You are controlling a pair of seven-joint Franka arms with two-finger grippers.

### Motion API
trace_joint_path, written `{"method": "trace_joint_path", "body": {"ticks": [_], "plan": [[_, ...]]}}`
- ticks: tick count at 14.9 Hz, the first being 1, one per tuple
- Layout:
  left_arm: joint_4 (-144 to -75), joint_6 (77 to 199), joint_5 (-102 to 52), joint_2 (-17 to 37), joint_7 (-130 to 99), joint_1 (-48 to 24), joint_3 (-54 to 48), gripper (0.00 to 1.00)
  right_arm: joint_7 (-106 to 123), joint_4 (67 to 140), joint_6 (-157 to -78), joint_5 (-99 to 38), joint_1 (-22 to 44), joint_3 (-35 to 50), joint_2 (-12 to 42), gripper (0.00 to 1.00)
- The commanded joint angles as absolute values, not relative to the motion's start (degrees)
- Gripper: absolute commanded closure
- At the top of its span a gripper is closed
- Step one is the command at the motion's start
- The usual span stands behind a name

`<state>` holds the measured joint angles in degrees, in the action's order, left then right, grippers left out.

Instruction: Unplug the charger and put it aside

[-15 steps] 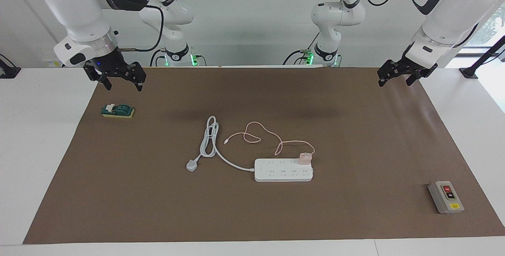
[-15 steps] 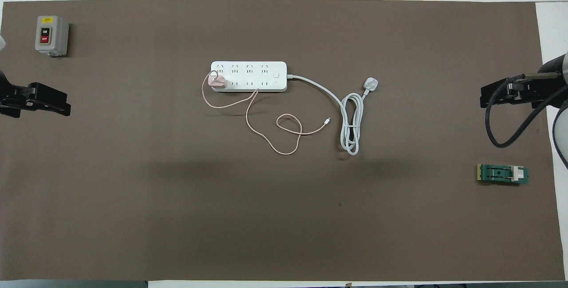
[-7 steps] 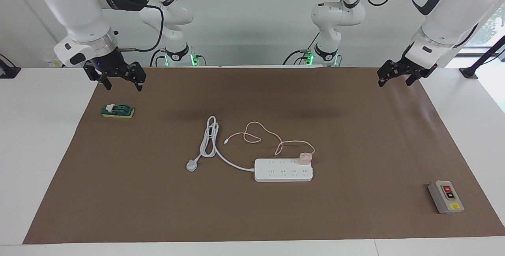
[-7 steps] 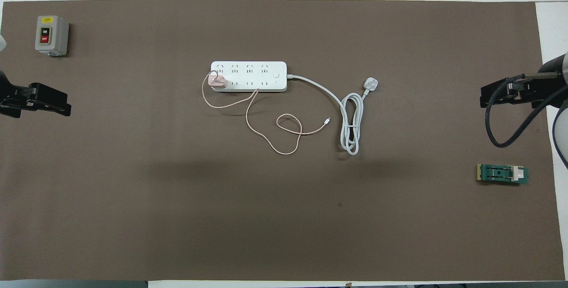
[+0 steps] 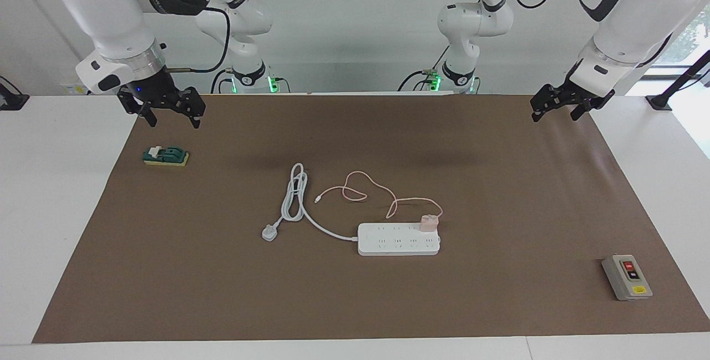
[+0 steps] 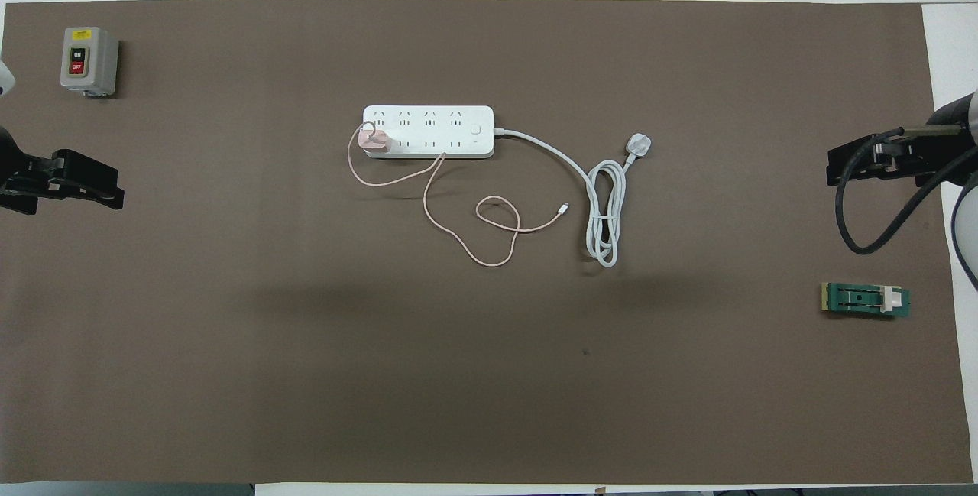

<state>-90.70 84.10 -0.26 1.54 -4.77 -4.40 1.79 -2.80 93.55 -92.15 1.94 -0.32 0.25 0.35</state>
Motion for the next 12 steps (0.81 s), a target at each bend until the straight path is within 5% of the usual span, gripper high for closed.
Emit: {"method": "trace_joint_path", "body": {"ticks": [1, 12], "plan": [[-96.1, 84.3, 0.4, -2.1, -11.1, -4.6, 1.7, 0.00, -1.8, 94.7, -91.6, 2.7, -1.1, 0.9, -0.8, 0.00], [-99.4, 92.4, -3.9, -2.7, -40.6, -4.7, 1.7, 0.00, -3.3, 94.6, -92.3, 2.3, -1.8, 0.8, -0.7, 0.00]]}}
